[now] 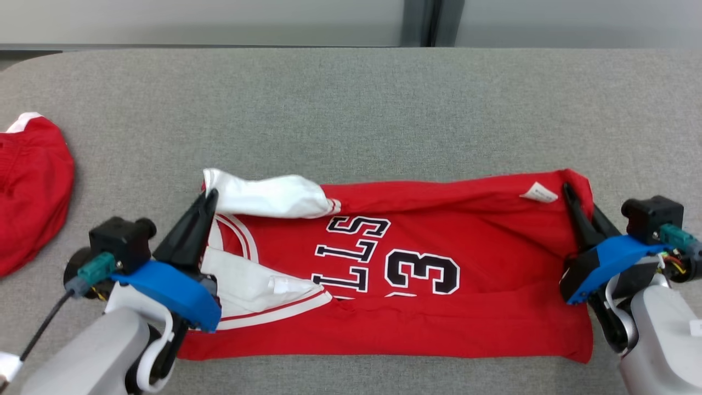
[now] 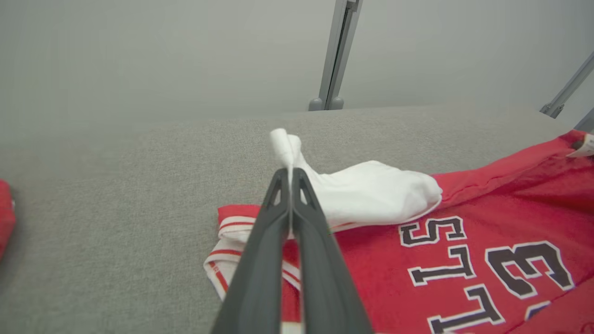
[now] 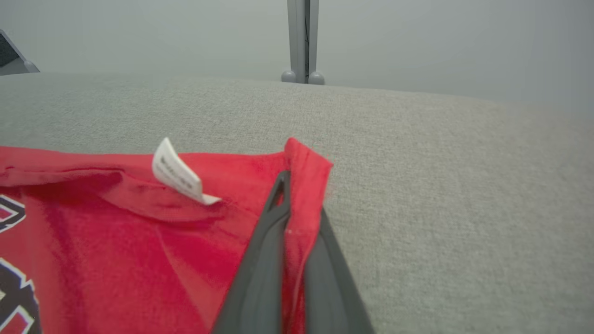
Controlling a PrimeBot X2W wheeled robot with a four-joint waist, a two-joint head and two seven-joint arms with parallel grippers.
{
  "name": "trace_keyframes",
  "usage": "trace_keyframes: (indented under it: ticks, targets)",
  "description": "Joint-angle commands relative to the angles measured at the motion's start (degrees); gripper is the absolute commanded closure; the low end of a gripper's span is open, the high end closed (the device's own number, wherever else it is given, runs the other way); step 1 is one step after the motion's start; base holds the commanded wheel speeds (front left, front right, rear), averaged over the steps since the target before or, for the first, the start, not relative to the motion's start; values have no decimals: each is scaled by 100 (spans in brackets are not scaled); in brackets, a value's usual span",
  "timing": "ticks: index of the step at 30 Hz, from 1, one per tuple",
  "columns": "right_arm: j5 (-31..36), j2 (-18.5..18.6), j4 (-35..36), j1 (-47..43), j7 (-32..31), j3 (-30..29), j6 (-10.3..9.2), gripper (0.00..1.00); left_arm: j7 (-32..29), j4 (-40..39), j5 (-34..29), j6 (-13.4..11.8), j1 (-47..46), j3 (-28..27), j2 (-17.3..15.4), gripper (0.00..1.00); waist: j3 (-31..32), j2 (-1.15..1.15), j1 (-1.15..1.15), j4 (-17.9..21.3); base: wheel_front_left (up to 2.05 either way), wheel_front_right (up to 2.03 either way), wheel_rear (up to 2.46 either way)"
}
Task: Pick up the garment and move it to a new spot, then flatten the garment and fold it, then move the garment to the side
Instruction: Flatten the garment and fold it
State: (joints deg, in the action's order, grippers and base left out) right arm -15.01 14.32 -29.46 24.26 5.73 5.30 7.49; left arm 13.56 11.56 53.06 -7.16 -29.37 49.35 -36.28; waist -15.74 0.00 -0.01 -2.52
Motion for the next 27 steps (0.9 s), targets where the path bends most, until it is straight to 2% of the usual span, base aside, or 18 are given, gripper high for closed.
trace_keyframes:
  ticks: [1, 10, 11, 12, 13, 14, 19, 22, 27]
  targets:
    - [-18, -22, -22, -105, 64, -16, 1, 100, 26, -50, 24, -50, 94, 12, -36, 100, 24, 0, 1, 5, 0, 0, 0]
    - [-126, -255, 2, -696, 368, -141, 1, 100, 85, -184, 93, -286, 752, 74, 21, 100, 290, 0, 1, -14, 0, 0, 0]
    - [-130, -271, 11, -759, 389, -157, 1, 73, 94, -151, 103, -314, 799, 63, 35, 100, 320, 0, 1, -12, 0, 0, 0]
    - [-155, -294, 29, -812, 419, -183, 1, 0, 108, -128, 87, -357, 830, 34, 49, 67, 340, 0, 1, -8, 0, 0, 0]
    - [-175, -322, 47, -863, 447, -209, 1, 0, 125, -93, 42, -387, 868, 18, 64, 37, 366, 0, 1, -5, 0, 0, 0]
    - [-171, -337, 73, -911, 476, -224, 1, 0, 128, -56, -2, -420, 908, -3, 80, 0, 384, 0, 1, -2, 0, 0, 0]
    - [-186, -378, 279, -1134, 619, -342, 1, 0, 164, -2, -138, -623, 1153, -397, 236, 0, 497, 0, 1, 25, 0, 0, 0]
    - [-185, -379, 450, -1227, 671, -421, 1, 0, 163, -153, -450, -740, 1410, -894, 405, 0, 544, 0, 1, 30, 0, 0, 0]
    - [-123, -365, 596, -1219, 536, -602, 1, 0, 167, -443, -1184, -785, 1862, -1877, 778, 0, 576, 0, 1, 9, 0, 0, 0]
